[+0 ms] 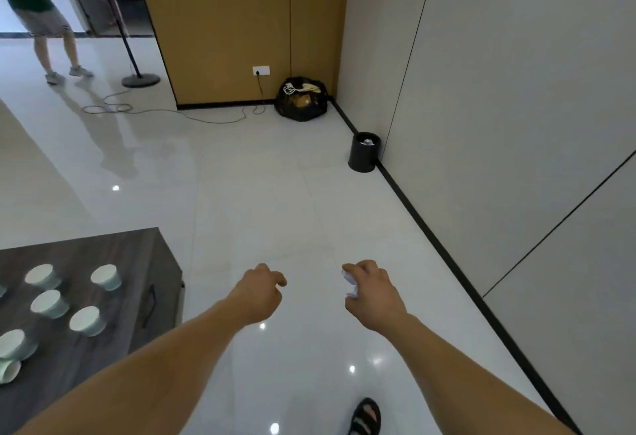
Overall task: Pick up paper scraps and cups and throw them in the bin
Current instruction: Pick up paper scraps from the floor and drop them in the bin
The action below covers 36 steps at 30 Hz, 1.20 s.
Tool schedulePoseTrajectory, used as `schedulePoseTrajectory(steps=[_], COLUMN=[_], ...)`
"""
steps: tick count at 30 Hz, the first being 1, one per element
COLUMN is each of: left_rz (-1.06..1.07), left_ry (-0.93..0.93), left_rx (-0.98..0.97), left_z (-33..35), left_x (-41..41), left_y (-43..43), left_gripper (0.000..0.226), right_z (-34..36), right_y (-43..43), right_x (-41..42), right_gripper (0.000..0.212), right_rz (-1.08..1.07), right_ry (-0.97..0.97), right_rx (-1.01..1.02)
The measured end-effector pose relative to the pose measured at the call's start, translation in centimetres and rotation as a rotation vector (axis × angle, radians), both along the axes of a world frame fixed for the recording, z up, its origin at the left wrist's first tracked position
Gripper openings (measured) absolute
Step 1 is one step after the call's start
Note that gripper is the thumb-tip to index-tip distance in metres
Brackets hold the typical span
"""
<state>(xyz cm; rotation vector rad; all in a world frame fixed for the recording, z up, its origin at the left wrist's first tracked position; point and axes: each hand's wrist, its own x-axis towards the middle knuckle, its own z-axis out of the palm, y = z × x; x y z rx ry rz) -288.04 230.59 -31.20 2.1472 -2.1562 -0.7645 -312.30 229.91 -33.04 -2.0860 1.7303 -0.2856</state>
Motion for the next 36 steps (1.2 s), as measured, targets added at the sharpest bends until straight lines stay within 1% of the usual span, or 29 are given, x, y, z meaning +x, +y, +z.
schedulePoseTrajectory(steps=[8,12,19,26,30,33,36], left_rz=[0.000,-0.018,-0.047,-0.079,-0.089,-0.115,-0.124], left_ry=[0.001,0.033,0.049,0.155,0.154,0.132,0.112], left_rx=[-0.060,-0.044,-0.031,-0.055,-0.064,-0.037,-0.018], left_z=[2.1,2.5,1.1,1.4,2.0,1.8,1.2], left_x=[-8.7,-12.2,-14.6,-17.5,-18.7,-20.1,-21.9], left_y=[-15.2,-21.4,-35.2,-52.6,-61.7,-67.2,-73.4], left_gripper=[0.041,0.041,0.044,0.050,0.049,0.049,0.049], right_z=[1.6,2.1,1.5,2.5,2.6,1.9,1.0], right_y=[-16.1,-22.5,-35.6,-50.5,-58.2,-63.2,-69.5], right_x=[-6.8,-9.9,-12.2,-14.8,-16.1,-17.4,-19.1], right_gripper=[0.053,0.053,0.051,0.052,0.052,0.053,0.054], right_rz=[0.038,0.025,0.006,-0.070,-0.113,-0.100,-0.116], right_ry=[-0.035,-0.012,0.027,0.088,0.091,0.112,0.087], right_rx=[-0.053,-0.046,-0.050,-0.048,-0.045,-0.012,-0.011])
